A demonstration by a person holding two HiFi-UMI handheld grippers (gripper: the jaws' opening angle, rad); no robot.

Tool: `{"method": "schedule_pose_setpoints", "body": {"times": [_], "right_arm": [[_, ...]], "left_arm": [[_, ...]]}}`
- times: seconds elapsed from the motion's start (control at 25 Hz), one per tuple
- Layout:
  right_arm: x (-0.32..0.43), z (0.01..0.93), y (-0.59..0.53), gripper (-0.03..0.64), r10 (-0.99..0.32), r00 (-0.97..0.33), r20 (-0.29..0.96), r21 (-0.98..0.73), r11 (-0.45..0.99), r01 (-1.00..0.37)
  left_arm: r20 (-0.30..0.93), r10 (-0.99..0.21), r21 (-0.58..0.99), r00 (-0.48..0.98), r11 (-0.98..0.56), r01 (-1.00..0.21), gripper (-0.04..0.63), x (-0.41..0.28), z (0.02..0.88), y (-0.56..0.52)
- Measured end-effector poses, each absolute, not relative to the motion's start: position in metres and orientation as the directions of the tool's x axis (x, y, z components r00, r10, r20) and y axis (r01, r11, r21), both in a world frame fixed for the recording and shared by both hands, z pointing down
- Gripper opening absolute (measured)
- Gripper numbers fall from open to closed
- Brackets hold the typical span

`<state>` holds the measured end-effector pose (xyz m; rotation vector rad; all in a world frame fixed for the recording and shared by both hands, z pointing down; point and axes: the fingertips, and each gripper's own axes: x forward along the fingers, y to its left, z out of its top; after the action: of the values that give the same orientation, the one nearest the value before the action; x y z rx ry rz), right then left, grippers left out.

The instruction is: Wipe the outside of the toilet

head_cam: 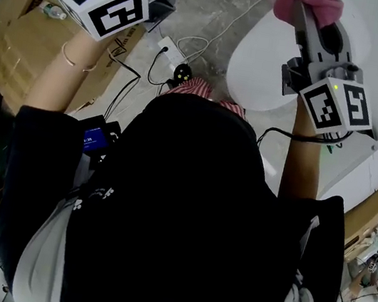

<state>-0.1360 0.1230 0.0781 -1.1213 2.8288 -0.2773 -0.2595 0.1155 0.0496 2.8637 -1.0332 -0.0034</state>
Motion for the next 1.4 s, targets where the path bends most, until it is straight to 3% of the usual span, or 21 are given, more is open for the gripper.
{"method": "schedule_pose_setpoints", "body": {"times": [0.2,0.44,0.8,1.4], "right_arm": [[-0.182,0.089,0.11,0.078,-0.728,-0.686,0.003,-0.194,0.672,-0.715],[-0.178,0.08,0.115,0.078,-0.775,-0.632,0.016,-0.186,0.619,-0.763],[-0.152,0.088,0.093,0.078,-0.836,-0.549,0.026,-0.19,0.535,-0.823],[-0.1,0.095,-0.017,0.078,-0.864,-0.503,-0.001,-0.21,0.492,-0.845]], "left_arm": [[0.052,-0.628,0.106,0.776,-0.77,-0.63,0.011,-0.316,0.068,0.105],[0.04,-0.6,0.136,0.799,-0.789,-0.599,0.009,-0.319,0.064,0.108],[-0.027,-0.581,0.16,0.814,-0.806,-0.57,0.01,-0.306,0.063,0.069],[0.004,-0.551,0.146,0.834,-0.825,-0.546,0.01,-0.25,0.075,-0.047]]}}
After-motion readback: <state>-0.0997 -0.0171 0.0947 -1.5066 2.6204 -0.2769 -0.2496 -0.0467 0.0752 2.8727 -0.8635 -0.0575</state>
